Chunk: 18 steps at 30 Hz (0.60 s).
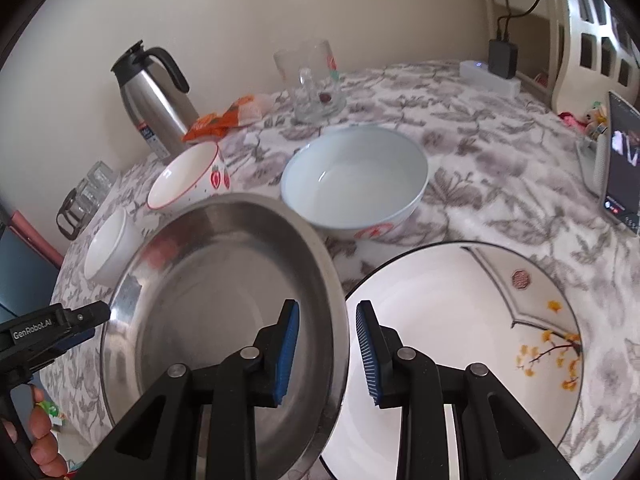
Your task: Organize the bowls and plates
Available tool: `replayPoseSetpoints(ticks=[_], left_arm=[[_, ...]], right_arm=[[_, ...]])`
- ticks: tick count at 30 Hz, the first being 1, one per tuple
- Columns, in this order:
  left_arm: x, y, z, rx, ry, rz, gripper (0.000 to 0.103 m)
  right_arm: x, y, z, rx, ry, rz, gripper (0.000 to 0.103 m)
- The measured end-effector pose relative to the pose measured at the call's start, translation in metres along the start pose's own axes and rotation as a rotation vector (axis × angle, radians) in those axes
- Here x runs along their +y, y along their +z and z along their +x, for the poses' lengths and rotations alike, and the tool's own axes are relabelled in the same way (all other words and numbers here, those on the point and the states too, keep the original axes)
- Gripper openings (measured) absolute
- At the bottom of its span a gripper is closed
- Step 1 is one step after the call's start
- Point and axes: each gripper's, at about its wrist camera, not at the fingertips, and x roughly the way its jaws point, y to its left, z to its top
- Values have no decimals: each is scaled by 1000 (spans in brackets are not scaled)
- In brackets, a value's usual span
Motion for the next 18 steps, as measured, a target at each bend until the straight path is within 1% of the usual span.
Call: replayPoseSetpoints(ticks=[2,3,4,6,8,10,11,12,13,17,18], left_arm=[[0,1,1,3,7,-1,50],[0,1,2,8,7,2,50],[-1,1,3,13,7,6,52],[-1,1,5,22,7,10,62],[-1,1,6,18,19,16,71],[-2,0,6,12,29,24,72],[-2,0,6,10,34,30,76],[-3,0,7,10,41,36,85],[-3,-1,7,6,50,40,88],[-6,0,6,-20,88,67,90],[-6,0,6,-26,95,70,91]], right_arm=[[3,1,-2,-12,-17,-16,41],[6,1,-3,-20,-24,-30,51],[8,1,-3,-24,-26,-42,57],[12,0,-3,-26,-28,-64,58],[14,0,-2,-27,-31,-82,65],[15,-1,0,-28,-38,-94,73],[15,-1,1,-27,-42,-97,75],[15,-1,1,-28,-45,-98,78],[15,-1,2,-28,-46,-98,82],[12,0,3,-24,-45,-84,91],[12,0,3,-23,-46,-80,98]])
